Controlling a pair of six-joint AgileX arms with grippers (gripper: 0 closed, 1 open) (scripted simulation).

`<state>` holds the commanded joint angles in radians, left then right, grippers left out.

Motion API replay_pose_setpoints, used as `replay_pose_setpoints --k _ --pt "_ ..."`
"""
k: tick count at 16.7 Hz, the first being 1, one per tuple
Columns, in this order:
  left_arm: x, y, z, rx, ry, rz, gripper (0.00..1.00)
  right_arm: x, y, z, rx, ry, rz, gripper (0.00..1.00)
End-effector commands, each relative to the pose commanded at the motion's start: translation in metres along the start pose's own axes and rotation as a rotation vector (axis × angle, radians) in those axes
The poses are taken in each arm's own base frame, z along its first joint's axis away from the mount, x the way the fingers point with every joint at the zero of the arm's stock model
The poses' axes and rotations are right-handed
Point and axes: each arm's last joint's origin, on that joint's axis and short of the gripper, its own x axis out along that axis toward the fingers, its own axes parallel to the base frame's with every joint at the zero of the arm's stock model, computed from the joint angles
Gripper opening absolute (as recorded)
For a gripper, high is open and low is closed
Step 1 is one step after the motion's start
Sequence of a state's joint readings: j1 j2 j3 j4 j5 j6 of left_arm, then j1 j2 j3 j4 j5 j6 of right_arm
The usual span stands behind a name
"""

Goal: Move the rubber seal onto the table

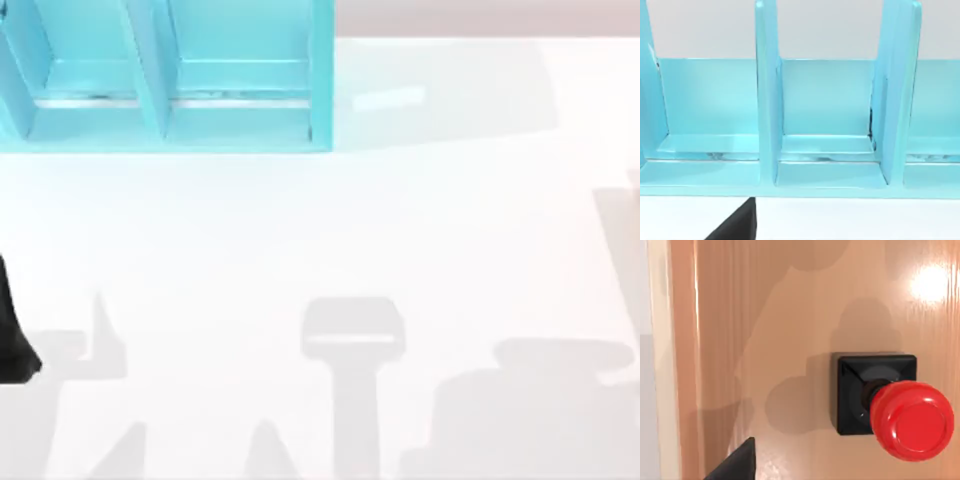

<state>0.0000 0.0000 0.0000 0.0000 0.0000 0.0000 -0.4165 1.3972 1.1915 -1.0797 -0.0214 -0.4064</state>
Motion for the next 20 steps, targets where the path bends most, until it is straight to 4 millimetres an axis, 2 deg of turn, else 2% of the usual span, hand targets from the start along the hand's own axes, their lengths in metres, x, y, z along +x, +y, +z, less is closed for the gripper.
replay_pose_setpoints --k 3,6,13,15,20 --pt "0.0 0.0 0.0 0.0 0.0 0.0 1.0 0.015 -0.027 0.017 0.003 0.173 0.058 1.0" --pt "0.0 0.0 0.0 0.0 0.0 0.0 1.0 0.024 -0.041 0.023 0.005 0.263 0.093 1.0" --pt "0.0 0.0 0.0 0.0 0.0 0.0 1.0 0.029 -0.041 0.023 0.003 0.271 0.097 1.0" --pt "0.0 0.0 0.0 0.0 0.0 0.0 1.0 0.045 -0.041 0.019 0.005 0.275 0.099 1.0" --pt "0.0 0.0 0.0 0.0 0.0 0.0 1.0 0.1 -0.036 0.006 0.004 0.261 0.091 1.0"
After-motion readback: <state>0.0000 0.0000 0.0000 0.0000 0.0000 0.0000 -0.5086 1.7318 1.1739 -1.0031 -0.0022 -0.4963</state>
